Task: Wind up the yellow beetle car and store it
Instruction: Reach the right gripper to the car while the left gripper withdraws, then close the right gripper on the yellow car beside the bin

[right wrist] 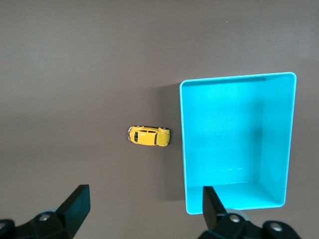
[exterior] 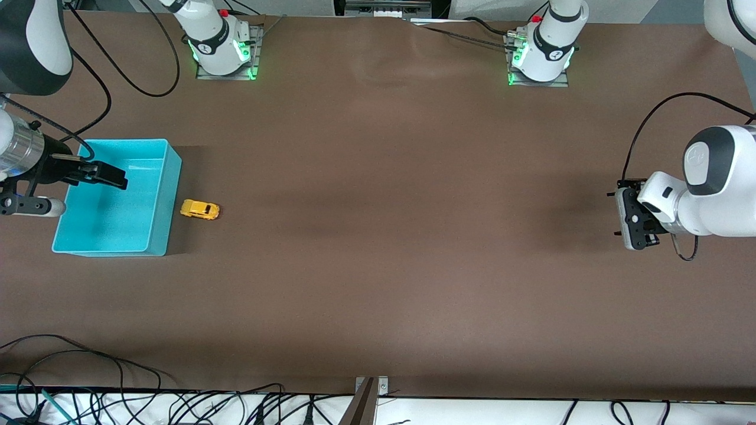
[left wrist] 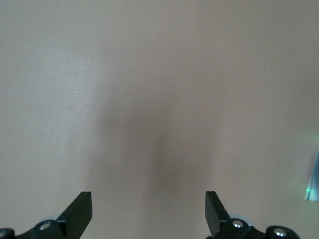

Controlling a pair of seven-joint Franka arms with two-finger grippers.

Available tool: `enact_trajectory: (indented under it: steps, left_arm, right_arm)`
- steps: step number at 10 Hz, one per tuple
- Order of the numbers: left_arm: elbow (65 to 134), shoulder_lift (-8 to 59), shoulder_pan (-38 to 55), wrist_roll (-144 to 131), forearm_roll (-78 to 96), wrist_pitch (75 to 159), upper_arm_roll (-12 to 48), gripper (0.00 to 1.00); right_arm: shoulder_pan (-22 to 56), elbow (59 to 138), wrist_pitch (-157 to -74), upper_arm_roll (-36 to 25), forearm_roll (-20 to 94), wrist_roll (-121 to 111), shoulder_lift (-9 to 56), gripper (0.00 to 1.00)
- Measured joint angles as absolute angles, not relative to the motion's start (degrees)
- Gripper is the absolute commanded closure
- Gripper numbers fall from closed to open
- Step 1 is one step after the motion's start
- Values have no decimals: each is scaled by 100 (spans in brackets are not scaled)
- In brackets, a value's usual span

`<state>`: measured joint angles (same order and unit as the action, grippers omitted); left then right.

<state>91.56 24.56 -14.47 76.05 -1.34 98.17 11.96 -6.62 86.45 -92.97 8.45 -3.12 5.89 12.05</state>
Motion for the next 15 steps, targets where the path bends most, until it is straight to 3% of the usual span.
enact_trajectory:
  steps: [4,8,12,15]
  left_arm:
    - [8736,2187,-1040,5564,-137,9263,1208,0]
    - [8285,1798,-677,3006,-136,8840,1319,0]
    - [8113,1350,-289,800,-136,8695,1207,0]
    - [8925,483,-290,673,-137,9064,776,0]
  right_arm:
    - [-563,8678,-9249,905,-310,369,1247,0]
    - [-457,9032,-9488,962,-309,-1730,1610,0]
    - [-422,10113,-10955,971,-311,-4685,1811,0]
    - [-412,11326,-12377,981,-572,-6227,1813,0]
